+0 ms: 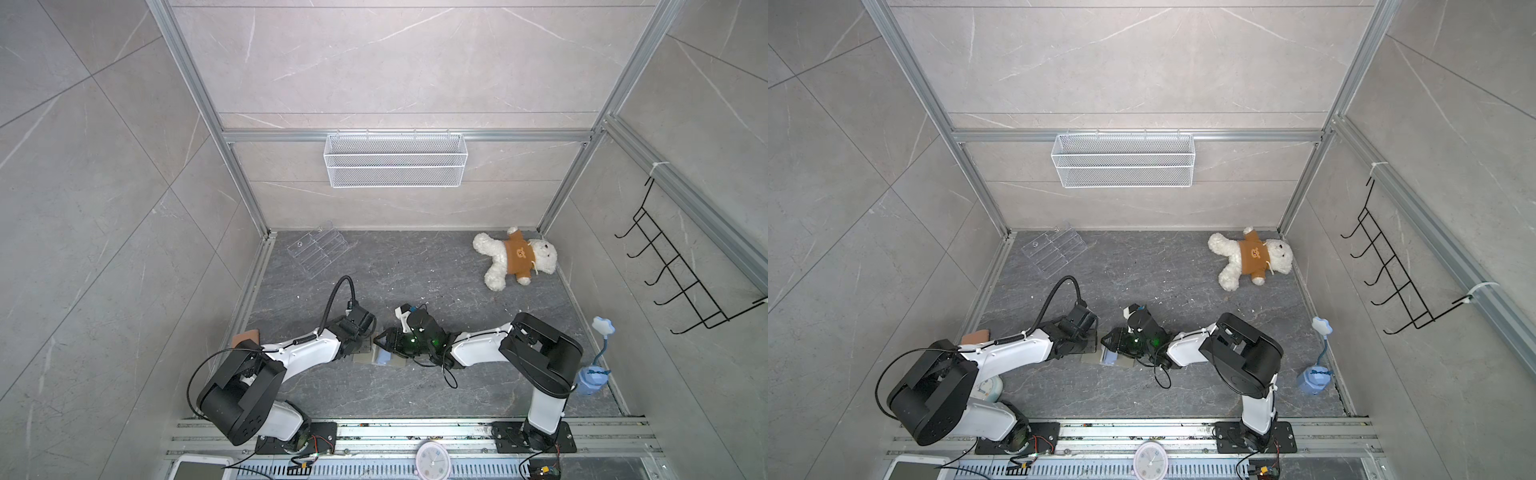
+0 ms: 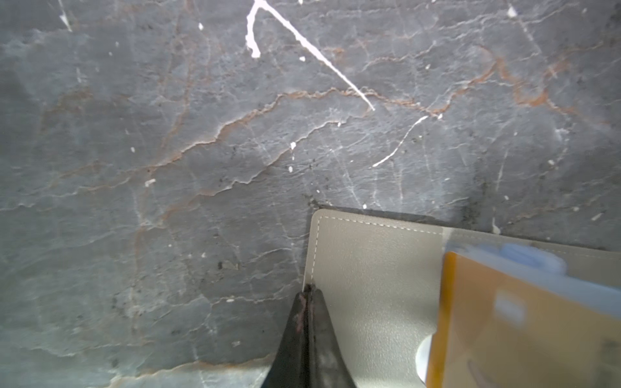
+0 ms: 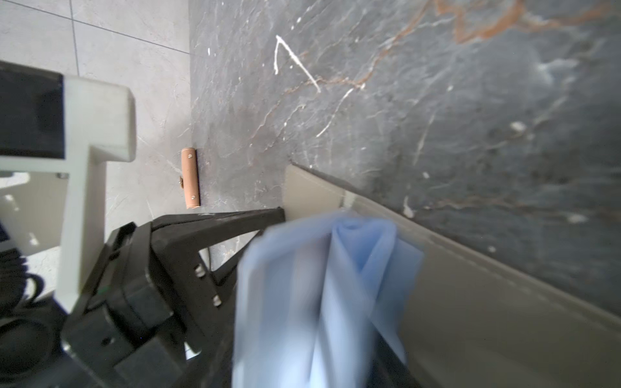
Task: Take the credit cards out of the card holder
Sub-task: Flip over the card slot on the card holder.
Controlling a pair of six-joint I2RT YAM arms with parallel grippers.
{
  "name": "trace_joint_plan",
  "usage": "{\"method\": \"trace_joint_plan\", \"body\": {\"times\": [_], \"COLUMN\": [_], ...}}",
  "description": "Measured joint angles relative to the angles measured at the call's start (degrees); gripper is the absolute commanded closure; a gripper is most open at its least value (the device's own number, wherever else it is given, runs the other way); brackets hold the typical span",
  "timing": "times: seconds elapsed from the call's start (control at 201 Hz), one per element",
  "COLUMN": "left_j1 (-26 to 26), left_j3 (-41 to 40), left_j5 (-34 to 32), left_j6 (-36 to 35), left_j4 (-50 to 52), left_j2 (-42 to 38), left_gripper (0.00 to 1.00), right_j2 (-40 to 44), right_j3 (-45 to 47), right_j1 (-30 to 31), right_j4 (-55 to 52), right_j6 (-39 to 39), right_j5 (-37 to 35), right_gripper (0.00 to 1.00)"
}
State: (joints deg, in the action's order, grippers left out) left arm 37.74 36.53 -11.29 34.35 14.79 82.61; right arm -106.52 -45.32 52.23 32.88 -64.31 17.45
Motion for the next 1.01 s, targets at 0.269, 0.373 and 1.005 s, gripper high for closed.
{"method": "trace_joint_plan", "body": {"times": [0.269,0.373,1.005], "left_j1": [0.7,0.79,0.83], "left_j3": [-2.69,-3.65,-5.07], "left_j5": [6.14,8.17,11.04], "left_j6": [1.31,2.12,3.19], "left_j4": [-4.66,-5.77,-6.97], "left_j2": [-1.95,-2.69,-3.82], "left_gripper": [1.0,1.0,1.0], "right_j2": [-0.02,-0.68,20.46], "right_j3": [-0.87,-1.31,0.31], "right_j1": [0.07,0.07,-1.92], "right_j4": [1.9,2.49,-26.18], "right_j6": [-1.73,-2.23,7.08], "right_j5": [1.01,1.44,-8.31], "right_gripper": [0.48,0.49,0.52]}}
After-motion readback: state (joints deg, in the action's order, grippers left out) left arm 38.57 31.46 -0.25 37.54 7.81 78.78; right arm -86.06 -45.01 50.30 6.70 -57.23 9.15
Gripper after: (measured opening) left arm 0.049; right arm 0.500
